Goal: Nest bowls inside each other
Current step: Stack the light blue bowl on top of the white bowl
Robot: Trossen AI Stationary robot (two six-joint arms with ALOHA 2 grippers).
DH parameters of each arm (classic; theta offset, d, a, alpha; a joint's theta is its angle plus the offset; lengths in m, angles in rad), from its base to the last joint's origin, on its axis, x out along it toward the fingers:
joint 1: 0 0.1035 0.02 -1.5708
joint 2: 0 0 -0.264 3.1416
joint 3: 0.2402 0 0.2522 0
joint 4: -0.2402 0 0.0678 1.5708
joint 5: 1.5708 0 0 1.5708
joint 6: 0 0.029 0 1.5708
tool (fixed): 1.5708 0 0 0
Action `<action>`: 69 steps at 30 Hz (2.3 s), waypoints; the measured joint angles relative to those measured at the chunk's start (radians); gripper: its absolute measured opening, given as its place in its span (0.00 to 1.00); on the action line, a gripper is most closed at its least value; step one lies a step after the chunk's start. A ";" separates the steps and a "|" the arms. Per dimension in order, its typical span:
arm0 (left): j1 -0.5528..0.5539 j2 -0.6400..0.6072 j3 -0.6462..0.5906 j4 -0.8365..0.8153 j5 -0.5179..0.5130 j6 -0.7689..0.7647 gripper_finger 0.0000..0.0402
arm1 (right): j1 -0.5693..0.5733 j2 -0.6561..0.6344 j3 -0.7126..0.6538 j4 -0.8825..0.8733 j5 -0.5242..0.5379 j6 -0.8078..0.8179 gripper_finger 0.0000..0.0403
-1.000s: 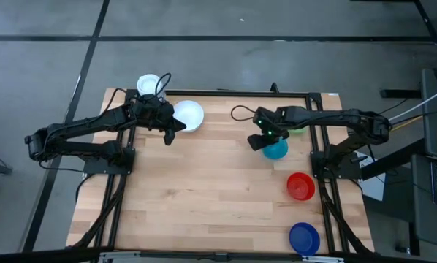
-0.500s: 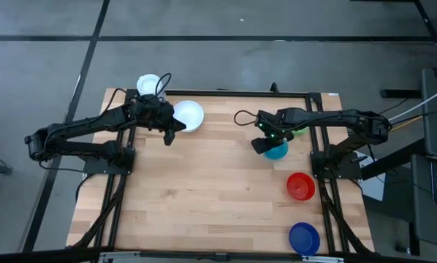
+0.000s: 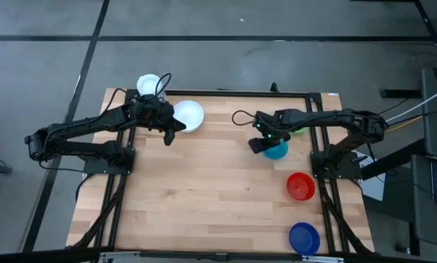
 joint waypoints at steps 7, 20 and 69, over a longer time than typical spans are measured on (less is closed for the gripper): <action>0.000 0.000 0.000 -0.001 -0.001 0.000 0.08 | 0.000 0.076 0.000 0.088 -0.015 -0.003 0.35; 0.000 0.000 0.000 -0.012 -0.018 0.000 0.09 | -0.011 0.128 0.026 0.191 -0.022 -0.034 0.04; 0.203 0.260 0.035 1.088 1.013 -0.456 0.00 | 0.078 0.287 0.655 1.347 -0.904 0.105 0.00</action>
